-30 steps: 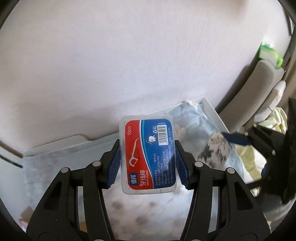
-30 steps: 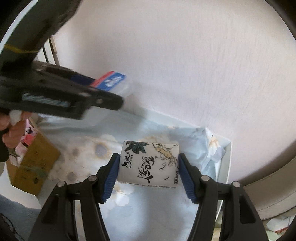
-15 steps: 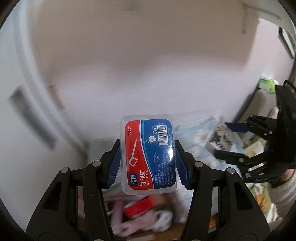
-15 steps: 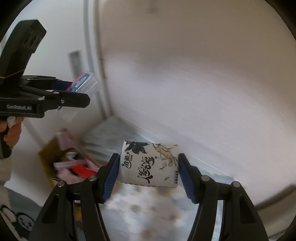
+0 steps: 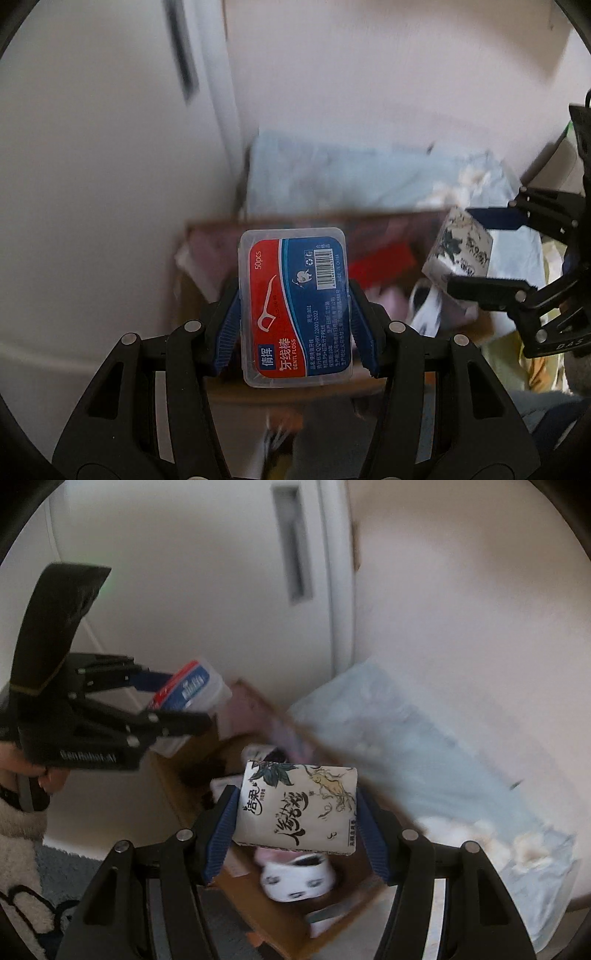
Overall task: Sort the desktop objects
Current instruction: 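Carry the floss box and tissue pack over the cardboard box and release them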
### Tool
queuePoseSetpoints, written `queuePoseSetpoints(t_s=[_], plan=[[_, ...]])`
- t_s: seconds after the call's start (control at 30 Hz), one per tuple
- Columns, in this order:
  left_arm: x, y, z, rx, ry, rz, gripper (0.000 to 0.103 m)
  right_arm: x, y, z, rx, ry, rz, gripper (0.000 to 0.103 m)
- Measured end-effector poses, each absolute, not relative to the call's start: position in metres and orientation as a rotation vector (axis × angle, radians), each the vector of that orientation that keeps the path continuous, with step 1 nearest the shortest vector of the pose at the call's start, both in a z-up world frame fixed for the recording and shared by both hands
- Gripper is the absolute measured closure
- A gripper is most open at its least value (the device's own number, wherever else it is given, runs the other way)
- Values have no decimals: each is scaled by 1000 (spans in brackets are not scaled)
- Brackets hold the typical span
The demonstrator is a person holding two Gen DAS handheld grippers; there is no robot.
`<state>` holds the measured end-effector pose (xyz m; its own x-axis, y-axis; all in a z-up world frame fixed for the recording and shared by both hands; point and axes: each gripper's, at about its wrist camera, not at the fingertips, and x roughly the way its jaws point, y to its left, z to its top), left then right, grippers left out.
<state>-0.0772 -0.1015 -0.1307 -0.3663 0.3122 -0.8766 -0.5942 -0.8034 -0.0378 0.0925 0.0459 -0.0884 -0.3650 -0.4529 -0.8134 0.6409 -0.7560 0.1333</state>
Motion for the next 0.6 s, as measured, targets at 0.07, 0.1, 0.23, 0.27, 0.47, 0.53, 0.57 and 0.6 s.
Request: queuePoseSetpoints(t_s=[0.07,0.1,0.23,0.27,0.47,0.53,0.57,0.6], plan=[[-75,-105,-152,-1356,383,2160,52,95,40,-102,1232,272,-2122,45],[-73,-106,-162,-1373,383,2151,52,96,39,-107,1253,272,-2117,45],[-66,-113,-181,-1405,367,2135,52,96,40,-119,1310,276,-2111,45],[-67,-116,-180,-1407,362,2135,52,95,39,-120,1316,277,-2115,45],[-73,-112,-181,-1399,353,2127,52,91,33,-125,1338,280,-2139,45],[-76,-110,-180,-1394,358,2125,52,89,33,-124,1342,280,-2156,45],[-78,-111,-178,-1393,358,2125,51,88,33,-124,1344,282,-2166,45],[-80,-106,-181,-1394,359,2124,51,87,33,-123,1348,286,-2178,44]])
